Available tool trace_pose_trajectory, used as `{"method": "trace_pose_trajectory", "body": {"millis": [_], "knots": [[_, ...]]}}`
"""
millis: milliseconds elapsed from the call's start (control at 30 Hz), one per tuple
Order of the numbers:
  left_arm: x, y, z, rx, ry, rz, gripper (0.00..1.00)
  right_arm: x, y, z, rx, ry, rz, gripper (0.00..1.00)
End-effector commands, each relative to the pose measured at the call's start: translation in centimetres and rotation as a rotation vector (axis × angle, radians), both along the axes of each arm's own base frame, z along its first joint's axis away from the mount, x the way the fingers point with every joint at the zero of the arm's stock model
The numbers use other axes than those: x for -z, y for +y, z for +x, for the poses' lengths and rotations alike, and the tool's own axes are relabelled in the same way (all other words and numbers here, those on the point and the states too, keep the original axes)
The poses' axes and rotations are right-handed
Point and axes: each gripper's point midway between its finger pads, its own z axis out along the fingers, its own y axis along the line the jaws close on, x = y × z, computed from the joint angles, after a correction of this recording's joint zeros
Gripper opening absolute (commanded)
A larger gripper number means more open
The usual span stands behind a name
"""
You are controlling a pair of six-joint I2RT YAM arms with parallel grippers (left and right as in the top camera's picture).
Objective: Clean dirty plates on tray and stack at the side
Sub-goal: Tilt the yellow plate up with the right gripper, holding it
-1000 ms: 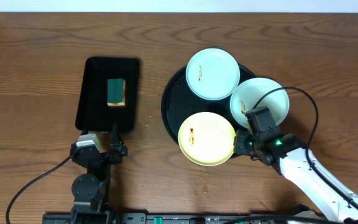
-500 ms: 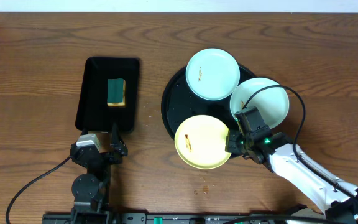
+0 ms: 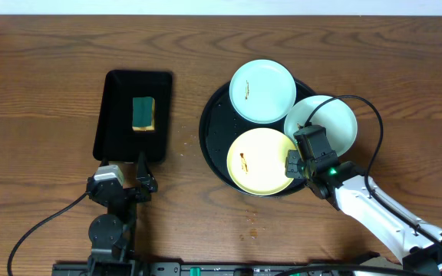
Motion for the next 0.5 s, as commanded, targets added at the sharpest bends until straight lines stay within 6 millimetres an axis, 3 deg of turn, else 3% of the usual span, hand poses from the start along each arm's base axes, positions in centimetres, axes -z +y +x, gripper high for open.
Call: {"method": "trace_pose_trajectory", "body": {"millis": [0,233,467], "knots": [[1.7,0.3,-0.1,-0.017,0.05,0.013,0.86,-0.9,-0.4,0.7,0.003,-0.031,-0.031,0.09],[1.7,0.3,-0.1,-0.017,0.05,0.013,0.86,-0.7,-0.3,0.4,-0.002,-0.016,-0.028,0.13],[1.7,0.3,-0.1,-0.017,0.05,0.013,0.86,0.3,0.6,-1.7,-0.05,0.085,0.026,0.18]]}}
